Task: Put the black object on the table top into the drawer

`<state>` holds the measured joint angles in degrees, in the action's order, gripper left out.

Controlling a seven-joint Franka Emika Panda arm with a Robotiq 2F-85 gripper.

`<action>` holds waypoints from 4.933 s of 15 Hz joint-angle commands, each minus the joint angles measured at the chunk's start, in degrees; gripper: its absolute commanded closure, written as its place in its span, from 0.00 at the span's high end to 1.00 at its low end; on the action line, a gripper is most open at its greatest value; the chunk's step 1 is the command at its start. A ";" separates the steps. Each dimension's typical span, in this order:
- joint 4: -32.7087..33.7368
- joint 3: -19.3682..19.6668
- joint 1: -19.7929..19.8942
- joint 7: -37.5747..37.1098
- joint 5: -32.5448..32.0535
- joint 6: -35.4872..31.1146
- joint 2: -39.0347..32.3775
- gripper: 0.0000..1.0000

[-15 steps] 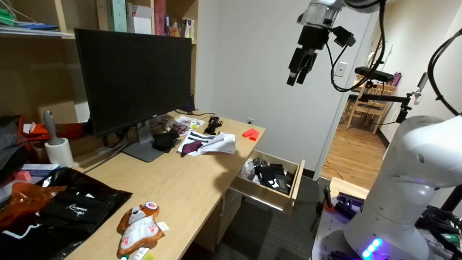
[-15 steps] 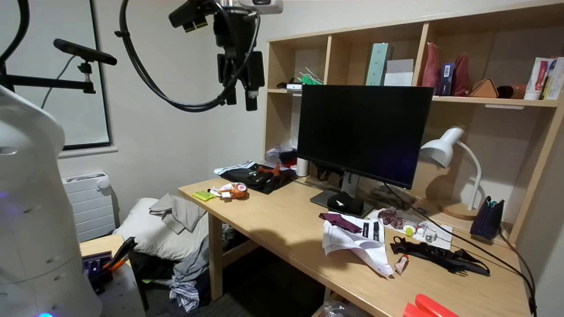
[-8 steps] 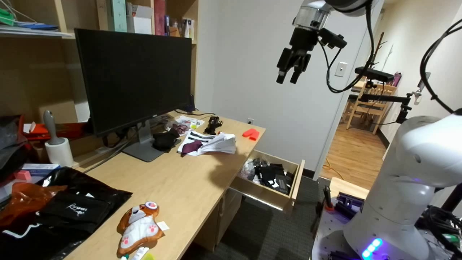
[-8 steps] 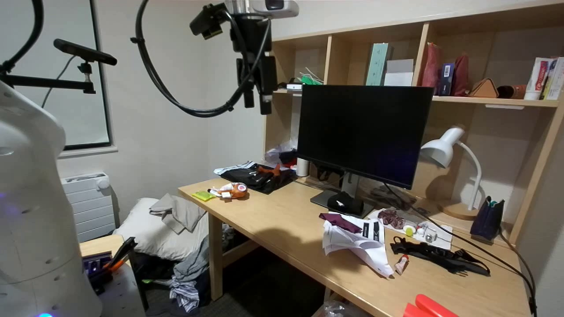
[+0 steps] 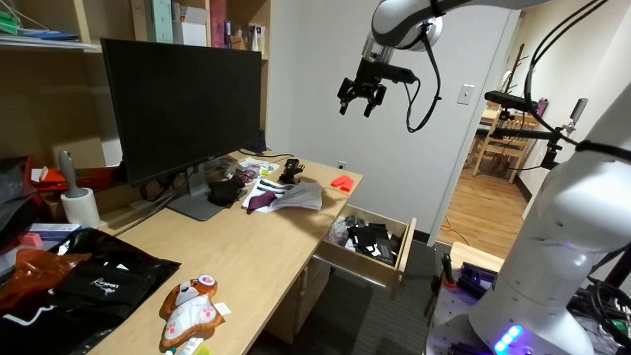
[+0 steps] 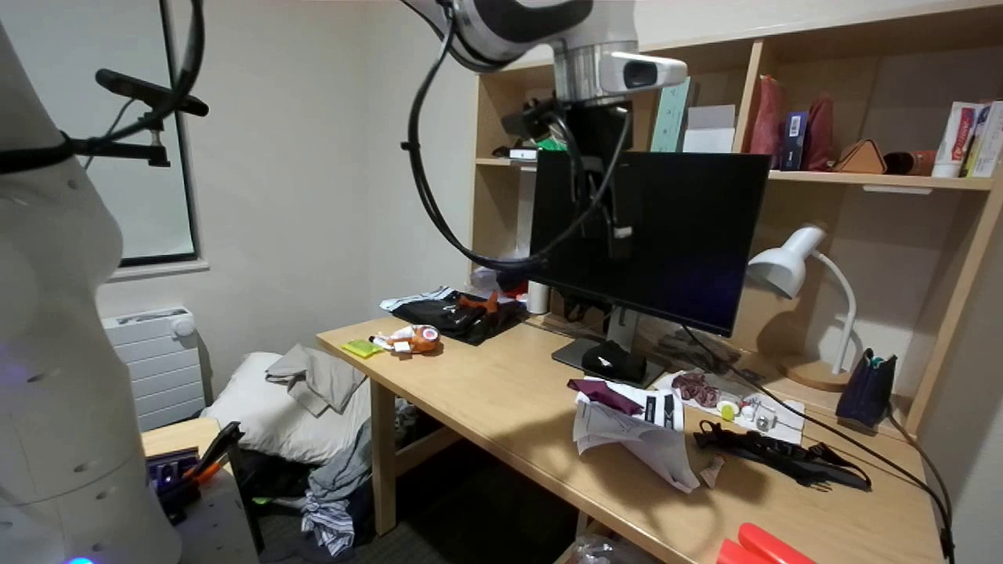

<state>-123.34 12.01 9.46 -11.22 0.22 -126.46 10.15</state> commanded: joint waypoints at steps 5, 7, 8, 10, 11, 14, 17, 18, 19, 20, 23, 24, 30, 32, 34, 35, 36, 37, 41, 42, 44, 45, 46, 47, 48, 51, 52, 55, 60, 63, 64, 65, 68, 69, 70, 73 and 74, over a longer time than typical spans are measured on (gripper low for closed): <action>16.14 1.08 1.74 -1.52 4.91 -1.59 -17.66 1.00; 19.45 1.06 1.84 -1.61 5.28 -1.67 -21.34 1.00; 20.05 1.06 1.84 -1.64 5.30 -1.66 -21.92 1.00; 20.39 1.06 1.88 -1.64 5.34 -1.58 -21.95 1.00; 20.51 1.07 1.91 -1.64 5.35 -1.55 -21.92 1.00; 27.21 1.03 1.02 -9.07 5.02 0.12 -30.33 1.00; 35.85 1.28 0.01 -17.62 5.11 1.47 -39.49 1.00; 39.29 1.46 -0.12 -20.38 5.35 1.95 -42.79 1.00; 42.30 1.86 -0.29 -23.02 5.29 2.73 -45.73 1.00; 45.51 2.45 -0.56 -26.03 4.95 2.87 -48.96 1.00; 55.02 2.89 0.57 -32.09 5.50 6.69 -57.53 1.00; 58.10 2.96 1.13 -33.65 5.63 7.22 -60.24 1.00; 62.39 3.30 2.42 -34.32 5.31 4.50 -66.62 1.00; 62.37 3.31 2.41 -34.32 5.31 4.35 -66.91 1.00; 62.38 3.31 2.14 -34.32 5.31 4.36 -66.49 1.00; 64.07 3.71 1.85 -35.98 5.12 4.60 -68.25 1.00; 65.93 4.10 1.63 -37.93 5.09 4.24 -70.39 1.00; 68.73 3.56 2.15 -39.63 4.55 4.00 -73.23 1.00; 75.73 4.01 2.17 -46.52 4.06 -0.25 -81.34 1.00; 77.29 4.01 2.19 -47.90 3.87 -0.92 -82.99 1.00; 79.88 4.11 2.80 -49.55 3.42 -2.62 -85.99 1.00; 80.71 4.36 2.58 -50.48 3.11 -2.69 -86.38 1.00; 80.64 5.35 2.06 -50.96 3.79 -2.67 -86.30 1.00; 80.99 5.38 2.11 -51.05 3.86 -2.01 -86.06 1.00; 80.72 5.42 2.10 -51.00 4.00 -1.64 -85.51 1.00; 79.34 5.29 2.06 -49.70 4.12 0.27 -83.31 1.00; 78.82 5.11 2.10 -49.07 4.27 0.76 -82.55 1.00; 79.80 4.52 2.62 -48.70 4.97 -1.81 -82.37 1.00; 83.15 2.74 2.79 -47.55 5.86 -5.78 -84.63 1.00; 83.14 1.03 2.76 -46.22 5.58 -6.76 -85.47 1.00; 83.18 0.61 2.74 -45.82 5.37 -6.69 -85.76 1.00; 83.27 0.26 2.75 -45.51 5.28 -6.89 -86.07 1.00; 83.42 -0.19 2.90 -45.64 5.12 -5.53 -86.66 1.00; 83.52 -0.14 2.96 -45.63 5.02 -5.23 -86.92 1.00; 83.52 0.02 3.03 -45.57 4.87 -5.11 -87.19 0.75; 83.43 0.60 3.13 -45.80 4.46 -4.89 -87.69 0.58; 83.37 0.67 3.25 -45.79 4.46 -4.75 -87.79 0.53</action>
<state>-42.55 12.85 11.82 -58.46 4.88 -132.29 -75.88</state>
